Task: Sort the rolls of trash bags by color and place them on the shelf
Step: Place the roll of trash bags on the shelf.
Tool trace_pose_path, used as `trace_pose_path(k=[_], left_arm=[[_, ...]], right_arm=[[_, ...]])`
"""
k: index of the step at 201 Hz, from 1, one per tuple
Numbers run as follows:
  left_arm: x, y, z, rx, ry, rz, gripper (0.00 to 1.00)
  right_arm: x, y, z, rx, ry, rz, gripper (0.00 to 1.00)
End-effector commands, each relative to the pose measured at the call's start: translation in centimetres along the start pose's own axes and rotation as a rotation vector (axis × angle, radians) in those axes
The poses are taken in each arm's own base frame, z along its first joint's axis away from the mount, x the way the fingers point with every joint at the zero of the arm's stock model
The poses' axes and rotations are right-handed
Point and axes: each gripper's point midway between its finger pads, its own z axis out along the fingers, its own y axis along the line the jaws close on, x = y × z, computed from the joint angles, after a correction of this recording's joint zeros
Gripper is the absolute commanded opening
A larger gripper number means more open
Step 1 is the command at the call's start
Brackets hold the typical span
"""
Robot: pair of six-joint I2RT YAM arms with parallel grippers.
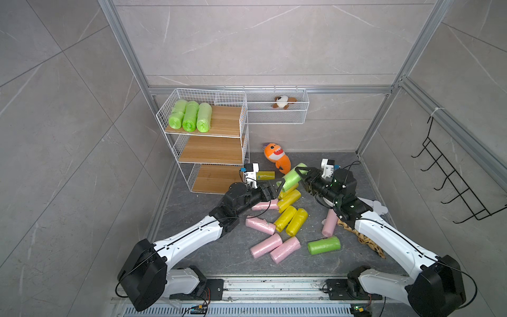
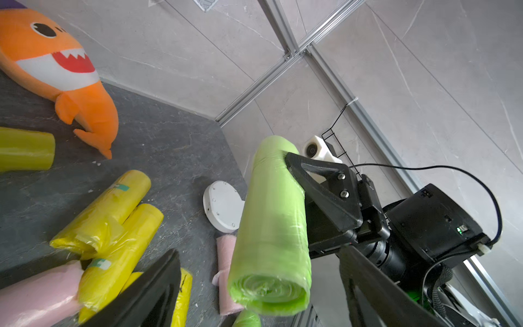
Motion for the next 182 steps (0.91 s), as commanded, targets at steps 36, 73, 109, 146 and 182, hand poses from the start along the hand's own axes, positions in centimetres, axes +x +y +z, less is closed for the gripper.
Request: trace_pose_path(k=[36,73,109,146,182], left_arm=[[-1.0,-4.6,1.4,0.189,0.016,-0.027,0.88],[-1.1,-5.0,1.7,0.21,0.02,-0.028,0.77],[-0.9,-4.7,1.7,0.202,0.021,-0.034,0.63],[-1.2,-4.9,1.5,0.202,0.013,-0.027,0.45],[-1.5,-4.9,1.3,0.188,0.001,-0.002,0.25]], right_arm=[[0.0,5.8,0.0,-0.187,0.011,-0.01,0.43],[0.3,6.0,0.4,-0.2,0.029,-0.002,0.43],[0.4,5.9,0.4,-0.199,0.029,-0.005,0.42],[0.5,5.8,0.4,-0.196,0.033,-0.006,0.42],[0.3,5.6,0.1,-0.186,0.016,-0.023,0.49]])
